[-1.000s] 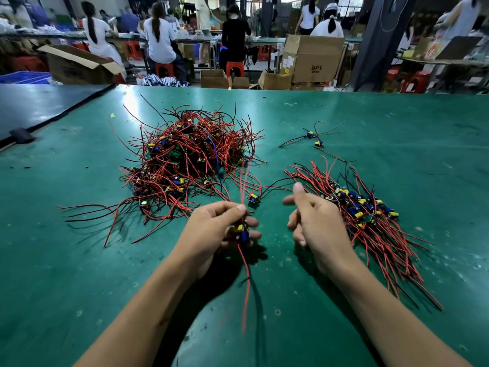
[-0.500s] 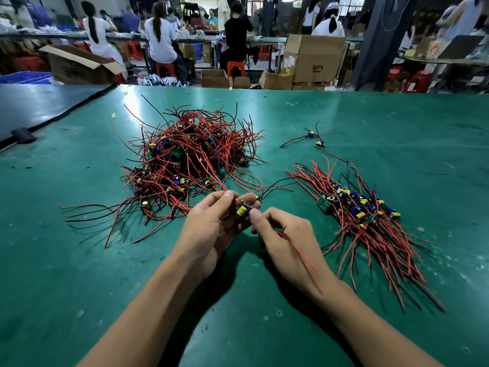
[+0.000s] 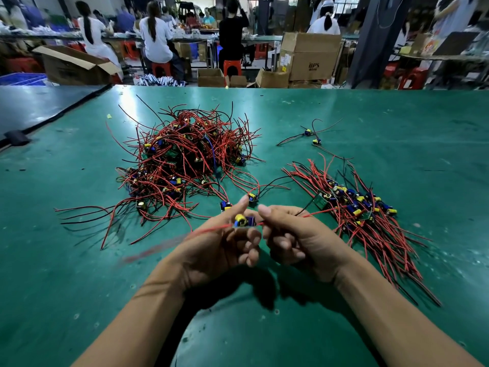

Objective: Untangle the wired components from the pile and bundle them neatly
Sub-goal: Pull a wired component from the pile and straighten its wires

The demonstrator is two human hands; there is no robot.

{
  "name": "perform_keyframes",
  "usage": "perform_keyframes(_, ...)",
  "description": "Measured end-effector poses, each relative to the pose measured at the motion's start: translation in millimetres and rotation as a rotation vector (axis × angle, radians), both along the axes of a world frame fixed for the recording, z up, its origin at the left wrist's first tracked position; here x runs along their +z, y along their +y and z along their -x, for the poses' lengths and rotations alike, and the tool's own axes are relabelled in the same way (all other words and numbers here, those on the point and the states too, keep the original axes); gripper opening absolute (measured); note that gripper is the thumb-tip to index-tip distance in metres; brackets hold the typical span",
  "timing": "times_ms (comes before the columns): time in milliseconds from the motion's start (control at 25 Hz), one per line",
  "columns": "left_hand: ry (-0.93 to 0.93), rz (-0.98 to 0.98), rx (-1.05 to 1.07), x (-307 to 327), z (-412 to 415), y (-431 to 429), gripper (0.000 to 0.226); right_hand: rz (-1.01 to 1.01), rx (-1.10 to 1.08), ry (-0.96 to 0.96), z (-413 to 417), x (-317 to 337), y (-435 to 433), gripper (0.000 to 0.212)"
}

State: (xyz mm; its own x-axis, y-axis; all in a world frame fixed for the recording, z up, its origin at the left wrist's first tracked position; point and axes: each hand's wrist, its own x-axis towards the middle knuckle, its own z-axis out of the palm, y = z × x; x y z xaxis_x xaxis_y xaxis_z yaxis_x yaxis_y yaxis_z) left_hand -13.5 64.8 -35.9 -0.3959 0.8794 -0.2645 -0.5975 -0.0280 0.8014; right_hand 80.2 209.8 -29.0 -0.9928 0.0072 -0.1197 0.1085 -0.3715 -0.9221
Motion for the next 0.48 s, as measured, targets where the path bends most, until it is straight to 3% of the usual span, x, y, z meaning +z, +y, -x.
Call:
perform_keyframes(80, 0.115, 0.002, -0.06, 0, -1, -2, 0.036, -0.047, -0.02, -0.029, 1, 0, 0, 0.026)
perform_keyframes(240, 0.054, -0.09, 0.098, -3, -5, 2, 0.028, -0.05, -0.237, -0.1, 9, -4, 6, 0.036)
perform_keyframes(480, 0.224, 0.023, 0.156, -5, -11, 8, 0.028, 0.052, -0.353, -0.058, 13, -14, 13, 0.024)
